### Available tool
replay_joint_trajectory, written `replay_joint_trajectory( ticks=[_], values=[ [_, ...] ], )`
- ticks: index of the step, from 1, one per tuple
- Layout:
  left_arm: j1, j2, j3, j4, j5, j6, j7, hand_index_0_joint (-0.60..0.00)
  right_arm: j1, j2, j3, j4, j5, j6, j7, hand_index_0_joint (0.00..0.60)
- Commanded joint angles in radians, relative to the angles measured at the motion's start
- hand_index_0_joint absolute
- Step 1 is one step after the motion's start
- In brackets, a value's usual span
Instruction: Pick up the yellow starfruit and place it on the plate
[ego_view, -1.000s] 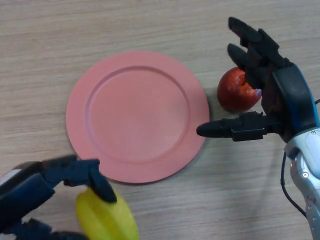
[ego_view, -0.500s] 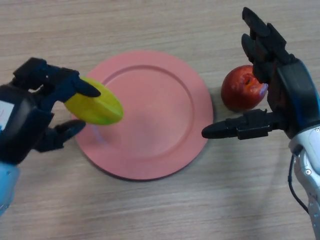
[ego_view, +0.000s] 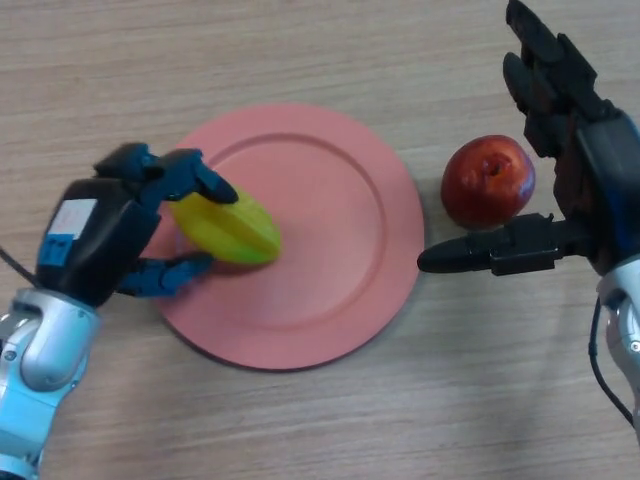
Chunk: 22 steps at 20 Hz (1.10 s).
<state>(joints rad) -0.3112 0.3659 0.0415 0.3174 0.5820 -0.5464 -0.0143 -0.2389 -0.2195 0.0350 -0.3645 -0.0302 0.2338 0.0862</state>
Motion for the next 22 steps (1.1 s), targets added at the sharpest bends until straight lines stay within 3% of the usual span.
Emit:
replay_joint_trajectory(
  ticks=[1,4,5,8,9,10,15,20,22],
  values=[
    [-0.054,0.021,0.055,-0.053,-0.106,-0.043,0.035,-0.6,-0.03,-0.025,-0.066,-0.077,0.024,-0.105,0.0,0.0],
    [-0.06,0.002,0.057,-0.082,-0.237,0.032,0.007,-0.6,-0.031,-0.027,-0.065,-0.064,0.017,-0.113,0.002,0.0],
    [-0.059,0.0,0.054,-0.089,-0.244,0.051,-0.002,-0.55,-0.032,-0.027,-0.064,-0.063,0.015,-0.111,0.001,0.0],
    [-0.046,-0.002,0.046,-0.11,-0.199,0.111,-0.008,-0.15,-0.037,-0.026,-0.063,-0.061,0.015,-0.101,0.004,0.0],
    [-0.035,-0.002,0.05,-0.14,-0.182,0.147,-0.011,-0.049,-0.038,-0.025,-0.063,-0.062,0.015,-0.098,0.005,0.0],
    [-0.025,-0.004,0.056,-0.179,-0.178,0.189,-0.013,0.0,-0.041,-0.025,-0.063,-0.064,0.014,-0.095,0.005,0.0],
    [0.031,-0.017,0.062,-0.318,-0.176,0.25,0.009,0.0,-0.019,-0.028,-0.072,-0.102,0.025,-0.087,0.008,0.0],
    [0.09,-0.034,0.088,-0.536,-0.301,0.371,-0.04,0.0,-0.008,-0.033,-0.079,-0.122,0.036,-0.082,0.004,0.0],
    [0.111,-0.039,0.102,-0.62,-0.371,0.426,-0.101,0.0,-0.01,-0.034,-0.082,-0.112,0.029,-0.085,0.002,0.0]
  ],
)
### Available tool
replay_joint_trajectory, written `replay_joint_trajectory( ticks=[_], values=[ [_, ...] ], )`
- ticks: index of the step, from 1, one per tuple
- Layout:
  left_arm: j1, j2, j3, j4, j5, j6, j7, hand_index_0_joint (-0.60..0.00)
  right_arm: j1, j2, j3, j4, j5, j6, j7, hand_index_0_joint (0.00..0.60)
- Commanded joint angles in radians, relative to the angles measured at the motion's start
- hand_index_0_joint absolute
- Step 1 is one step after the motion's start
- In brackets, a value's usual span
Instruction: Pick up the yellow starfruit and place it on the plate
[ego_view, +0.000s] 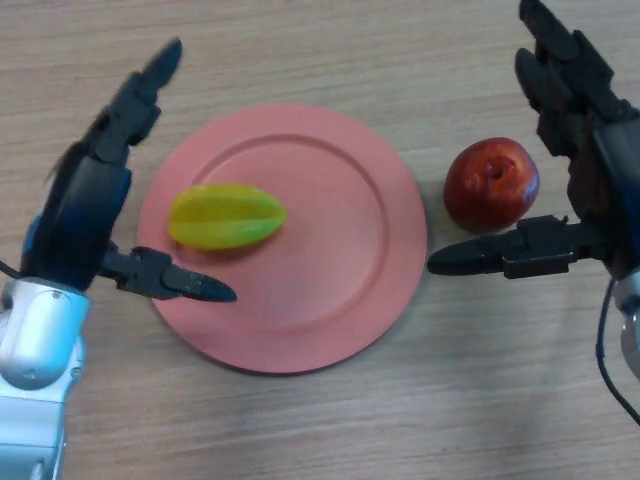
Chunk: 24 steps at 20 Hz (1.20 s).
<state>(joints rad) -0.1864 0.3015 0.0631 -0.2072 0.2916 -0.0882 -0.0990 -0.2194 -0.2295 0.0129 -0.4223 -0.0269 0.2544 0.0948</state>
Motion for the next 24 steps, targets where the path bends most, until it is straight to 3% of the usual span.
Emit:
replay_joint_trajectory(
  ticks=[1,4,8,12,16,24],
  values=[
    [-0.006,0.024,0.092,-0.128,-0.128,0.001,-0.033,0.0,-0.026,-0.025,-0.06,-0.049,0.025,-0.112,-0.005,0.0],
    [0.032,0.022,0.162,-0.251,-0.432,0.183,-0.076,0.0,-0.011,-0.022,-0.067,-0.037,0.055,-0.133,0.007,0.0],
    [0.096,0.039,0.239,-0.272,-0.565,0.217,-0.101,0.0,-0.011,-0.025,-0.07,-0.014,0.116,-0.176,0.006,0.0],
    [0.081,0.048,0.275,-0.284,-0.659,0.199,-0.021,0.0,-0.016,-0.027,-0.072,-0.007,0.122,-0.161,0.024,0.0],
    [0.062,0.065,0.271,-0.242,-0.571,0.07,0.028,0.0,-0.026,-0.047,-0.092,0.007,0.092,-0.17,0.038,0.0],
    [0.057,0.044,0.217,-0.258,-0.405,0.031,0.06,0.0,0.013,-0.05,-0.109,-0.059,0.116,-0.141,0.043,0.0]
  ],
)
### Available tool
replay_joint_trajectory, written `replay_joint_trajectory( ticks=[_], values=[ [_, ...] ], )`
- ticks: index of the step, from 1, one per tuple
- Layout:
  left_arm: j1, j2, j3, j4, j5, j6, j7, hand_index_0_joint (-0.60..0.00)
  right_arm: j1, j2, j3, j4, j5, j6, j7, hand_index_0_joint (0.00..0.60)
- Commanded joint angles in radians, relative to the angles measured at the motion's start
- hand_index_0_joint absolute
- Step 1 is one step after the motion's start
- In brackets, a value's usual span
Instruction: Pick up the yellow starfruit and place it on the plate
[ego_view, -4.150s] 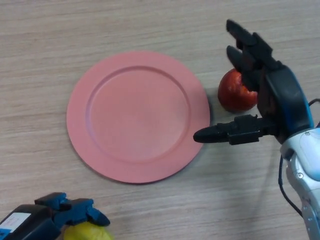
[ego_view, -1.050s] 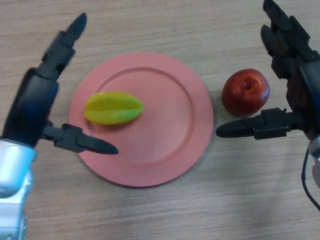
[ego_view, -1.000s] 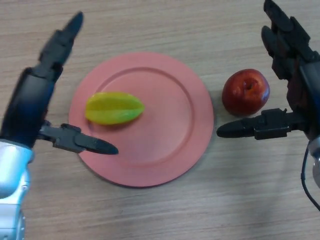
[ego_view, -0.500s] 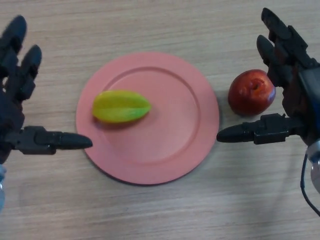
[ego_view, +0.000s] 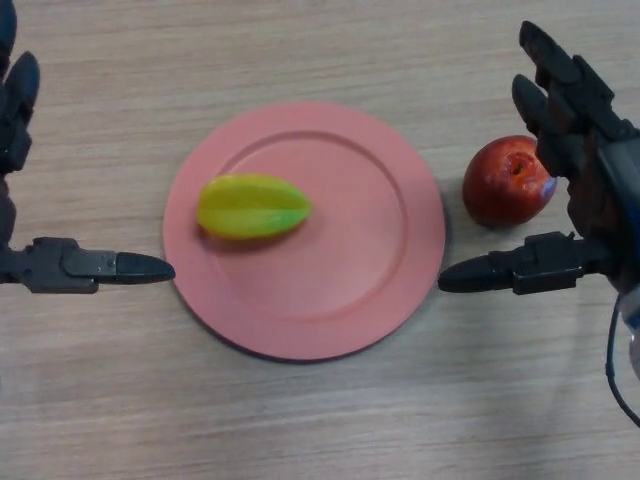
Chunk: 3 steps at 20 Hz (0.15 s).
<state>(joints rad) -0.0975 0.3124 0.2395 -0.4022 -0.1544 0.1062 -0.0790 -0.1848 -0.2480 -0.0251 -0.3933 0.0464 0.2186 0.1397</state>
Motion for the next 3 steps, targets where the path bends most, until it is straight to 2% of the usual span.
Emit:
replay_joint_trajectory(
  ticks=[1,3],
  values=[
    [-0.033,0.031,0.038,-0.069,0.047,-0.162,0.046,0.0,-0.015,-0.03,-0.074,-0.098,0.053,-0.103,-0.003,0.0],
    [-0.035,0.027,0.029,-0.071,0.074,-0.18,0.057,0.0,-0.008,-0.033,-0.082,-0.126,0.068,-0.102,-0.004,0.0]
  ],
)
